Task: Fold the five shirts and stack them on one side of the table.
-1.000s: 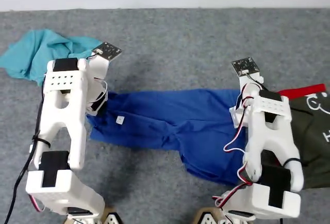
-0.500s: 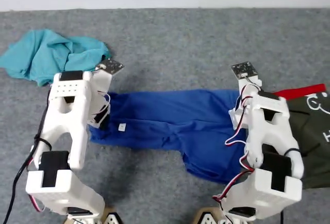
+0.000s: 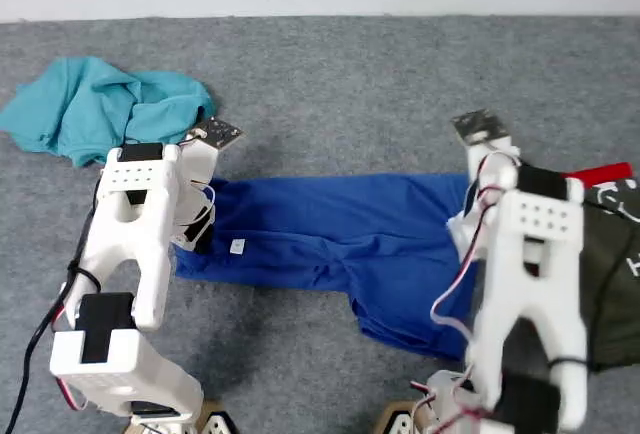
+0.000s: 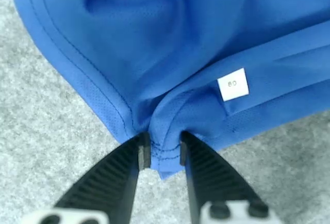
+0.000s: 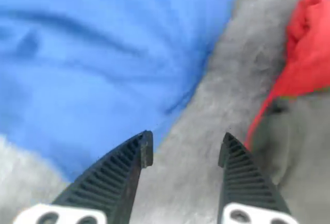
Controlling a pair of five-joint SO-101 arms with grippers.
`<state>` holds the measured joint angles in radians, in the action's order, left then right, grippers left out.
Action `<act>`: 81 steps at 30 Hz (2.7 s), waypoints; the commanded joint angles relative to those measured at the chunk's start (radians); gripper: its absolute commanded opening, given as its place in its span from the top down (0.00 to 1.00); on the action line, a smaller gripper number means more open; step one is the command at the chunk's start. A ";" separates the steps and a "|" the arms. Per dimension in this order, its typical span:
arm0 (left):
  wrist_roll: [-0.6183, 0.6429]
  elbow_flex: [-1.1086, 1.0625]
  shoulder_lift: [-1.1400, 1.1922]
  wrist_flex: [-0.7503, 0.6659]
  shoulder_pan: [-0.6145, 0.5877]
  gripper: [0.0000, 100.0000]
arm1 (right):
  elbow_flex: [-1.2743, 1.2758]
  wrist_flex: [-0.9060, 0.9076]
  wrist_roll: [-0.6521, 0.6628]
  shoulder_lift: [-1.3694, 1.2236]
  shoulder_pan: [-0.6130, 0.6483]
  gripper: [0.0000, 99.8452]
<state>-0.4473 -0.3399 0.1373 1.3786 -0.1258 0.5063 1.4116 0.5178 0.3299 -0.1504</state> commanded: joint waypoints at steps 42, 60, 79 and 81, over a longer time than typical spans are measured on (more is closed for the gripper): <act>-0.006 -0.002 -0.048 0.041 0.124 0.90 | 0.549 -0.090 0.058 0.292 0.331 0.79; -0.006 -0.001 -0.048 0.060 0.126 0.90 | 0.551 -0.242 0.127 0.064 0.331 0.95; -0.006 0.031 -0.060 0.078 0.124 0.90 | 0.143 0.062 0.135 0.074 0.189 0.99; -0.006 0.070 -0.060 0.112 0.124 0.90 | 0.058 0.117 0.137 0.074 0.136 0.99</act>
<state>-0.4473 -0.3322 0.1220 1.4523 0.0015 0.6951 1.4530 0.6406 0.3974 0.0568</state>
